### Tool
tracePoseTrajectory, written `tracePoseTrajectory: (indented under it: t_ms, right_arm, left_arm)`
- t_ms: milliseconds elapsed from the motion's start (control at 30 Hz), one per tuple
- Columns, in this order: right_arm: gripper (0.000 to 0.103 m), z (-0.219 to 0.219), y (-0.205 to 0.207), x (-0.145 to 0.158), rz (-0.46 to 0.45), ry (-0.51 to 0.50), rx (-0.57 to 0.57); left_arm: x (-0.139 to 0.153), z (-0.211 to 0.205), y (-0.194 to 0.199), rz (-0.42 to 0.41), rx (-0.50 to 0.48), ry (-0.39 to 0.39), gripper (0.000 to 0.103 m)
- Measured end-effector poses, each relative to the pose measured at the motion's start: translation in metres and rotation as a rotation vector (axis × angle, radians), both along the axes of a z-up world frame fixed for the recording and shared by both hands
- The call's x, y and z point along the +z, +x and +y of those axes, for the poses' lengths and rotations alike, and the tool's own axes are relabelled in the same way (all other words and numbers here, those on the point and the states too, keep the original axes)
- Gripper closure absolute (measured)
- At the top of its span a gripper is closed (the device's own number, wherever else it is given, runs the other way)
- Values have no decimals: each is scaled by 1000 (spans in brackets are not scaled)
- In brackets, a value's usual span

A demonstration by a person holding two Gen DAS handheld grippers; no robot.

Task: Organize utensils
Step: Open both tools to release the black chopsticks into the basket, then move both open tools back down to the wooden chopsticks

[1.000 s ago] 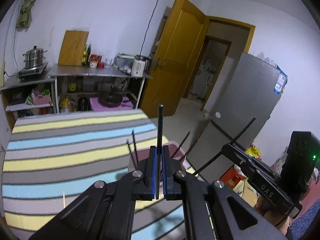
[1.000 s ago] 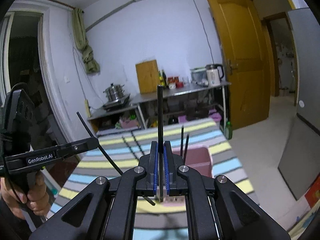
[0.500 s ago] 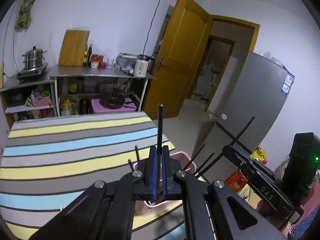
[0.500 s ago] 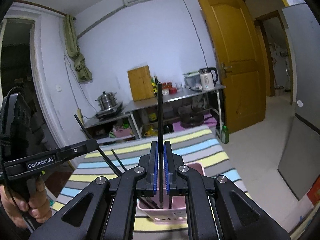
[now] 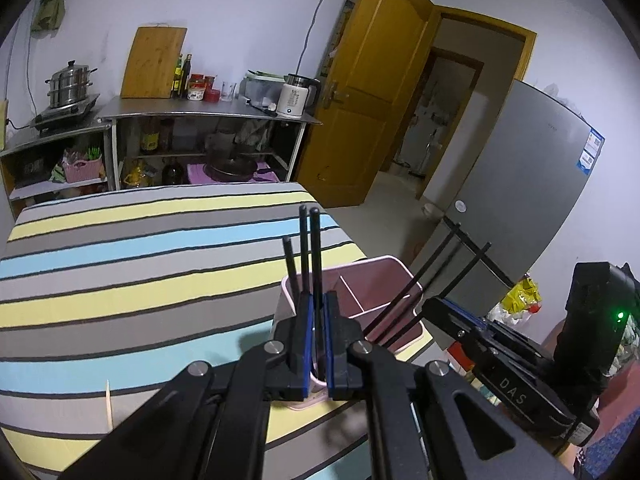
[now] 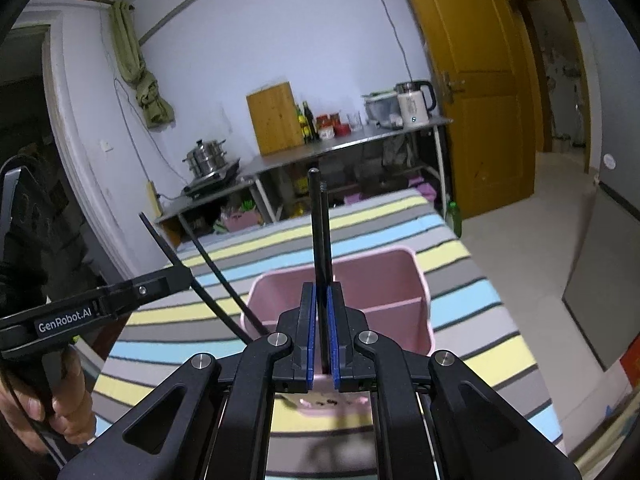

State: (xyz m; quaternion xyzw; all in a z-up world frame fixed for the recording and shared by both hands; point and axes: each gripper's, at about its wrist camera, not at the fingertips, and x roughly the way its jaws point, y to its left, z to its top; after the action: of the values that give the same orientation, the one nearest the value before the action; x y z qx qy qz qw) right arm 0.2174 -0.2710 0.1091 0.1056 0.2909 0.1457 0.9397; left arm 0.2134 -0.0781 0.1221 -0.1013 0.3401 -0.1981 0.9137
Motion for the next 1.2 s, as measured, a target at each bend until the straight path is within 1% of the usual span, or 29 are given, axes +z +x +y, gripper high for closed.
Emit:
tracePoseTrajectory:
  t_ms: [100, 167, 233, 467, 767, 967, 1200]
  right_arm:
    - [94, 0, -3, -3, -2, -14, 0]
    - [86, -1, -8, -4, -10, -19, -4]
    - [84, -2, -12, -3, -18, -11, -4]
    - [84, -5, -29, -6, -29, -3, -9]
    - [83, -6, -67, -12, -33, 9, -7]
    - [83, 2, -92, -17, -35, 0, 19]
    - [83, 18, -121, -26, -20, -4, 62]
  left_arm:
    - [-1, 3, -5, -6, 6, -5, 93]
    - [0, 6, -8, -16, 12, -6, 90]
    - [0, 8, -14, -25, 15, -10, 89]
    - [-4, 17, -36, -47, 28, -13, 88]
    - [-18, 31, -73, -62, 49, -20, 88]
    - [-29, 39, -101, -76, 65, 5, 88]
    - [-48, 49, -132, -57, 87, 19, 88]
